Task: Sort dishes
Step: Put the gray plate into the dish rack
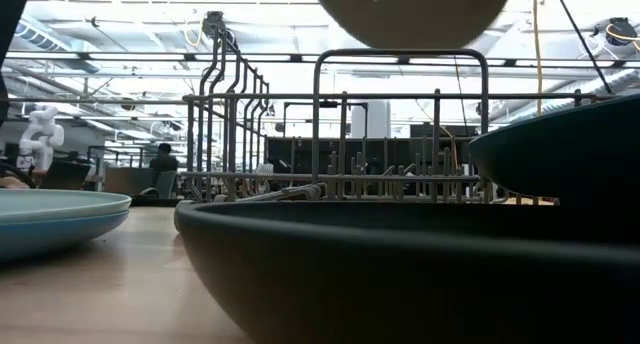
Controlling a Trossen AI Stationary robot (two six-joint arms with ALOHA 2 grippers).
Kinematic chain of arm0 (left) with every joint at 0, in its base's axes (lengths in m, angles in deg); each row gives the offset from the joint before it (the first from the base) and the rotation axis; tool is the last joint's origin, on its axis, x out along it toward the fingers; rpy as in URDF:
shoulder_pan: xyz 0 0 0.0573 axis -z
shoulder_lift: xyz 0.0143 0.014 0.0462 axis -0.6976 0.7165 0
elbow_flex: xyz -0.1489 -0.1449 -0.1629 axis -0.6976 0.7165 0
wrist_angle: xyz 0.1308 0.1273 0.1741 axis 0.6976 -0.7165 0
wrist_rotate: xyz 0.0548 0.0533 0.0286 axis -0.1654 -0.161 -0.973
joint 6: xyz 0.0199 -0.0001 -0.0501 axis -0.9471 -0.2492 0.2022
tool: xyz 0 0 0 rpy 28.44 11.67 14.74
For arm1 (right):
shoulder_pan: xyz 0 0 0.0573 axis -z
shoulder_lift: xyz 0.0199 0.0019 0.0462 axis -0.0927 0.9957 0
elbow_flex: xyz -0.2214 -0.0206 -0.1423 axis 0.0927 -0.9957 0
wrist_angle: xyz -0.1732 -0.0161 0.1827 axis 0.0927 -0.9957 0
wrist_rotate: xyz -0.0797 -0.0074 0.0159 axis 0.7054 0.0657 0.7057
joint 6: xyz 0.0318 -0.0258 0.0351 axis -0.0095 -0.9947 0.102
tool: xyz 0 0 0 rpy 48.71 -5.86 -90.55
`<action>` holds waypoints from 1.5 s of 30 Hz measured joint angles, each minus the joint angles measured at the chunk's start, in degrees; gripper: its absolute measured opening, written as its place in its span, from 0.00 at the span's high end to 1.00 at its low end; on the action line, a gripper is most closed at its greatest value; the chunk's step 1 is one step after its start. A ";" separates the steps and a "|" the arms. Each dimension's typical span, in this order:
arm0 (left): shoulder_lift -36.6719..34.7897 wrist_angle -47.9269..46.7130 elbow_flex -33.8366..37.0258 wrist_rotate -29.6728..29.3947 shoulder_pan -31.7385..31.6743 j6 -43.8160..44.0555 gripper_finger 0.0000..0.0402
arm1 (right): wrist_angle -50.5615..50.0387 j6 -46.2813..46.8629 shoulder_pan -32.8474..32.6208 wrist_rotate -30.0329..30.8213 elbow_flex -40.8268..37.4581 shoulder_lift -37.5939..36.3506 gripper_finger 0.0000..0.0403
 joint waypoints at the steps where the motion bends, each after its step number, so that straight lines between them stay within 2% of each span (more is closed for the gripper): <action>1: -0.10 -0.63 -0.86 -1.30 0.08 0.01 0.99 | -0.09 -0.02 -0.70 -0.80 -0.04 -0.60 0.40; 5: -0.11 -5.44 -3.62 -4.45 0.21 -2.33 0.99 | -0.15 -0.10 -2.77 -0.92 -0.04 -3.86 0.43; 11: 0.03 -9.41 -3.67 -2.42 0.26 -6.57 0.99 | -0.26 -1.37 -3.62 -0.45 -0.04 -7.85 0.47; 19: 0.97 -9.33 -1.72 -0.27 -0.33 -10.86 0.99 | 0.33 -2.24 -2.85 -0.30 -0.04 -9.96 0.48; 25: 5.64 -8.22 -1.67 1.04 -0.25 -11.66 0.99 | 2.01 -8.55 -2.33 5.11 -0.04 -11.39 0.48; 31: 11.56 -6.23 -2.29 -6.74 -0.42 -15.98 0.99 | 5.67 -12.47 -1.42 5.89 -0.04 -12.25 0.48; 38: 13.93 -2.59 -4.59 -12.52 0.24 -22.16 0.99 | 6.01 -12.50 -1.04 5.82 -0.04 -12.23 0.48; 45: 13.98 -1.64 -4.75 -14.92 0.77 -24.41 0.99 | 6.00 -12.35 -0.08 4.22 -0.04 -12.21 0.48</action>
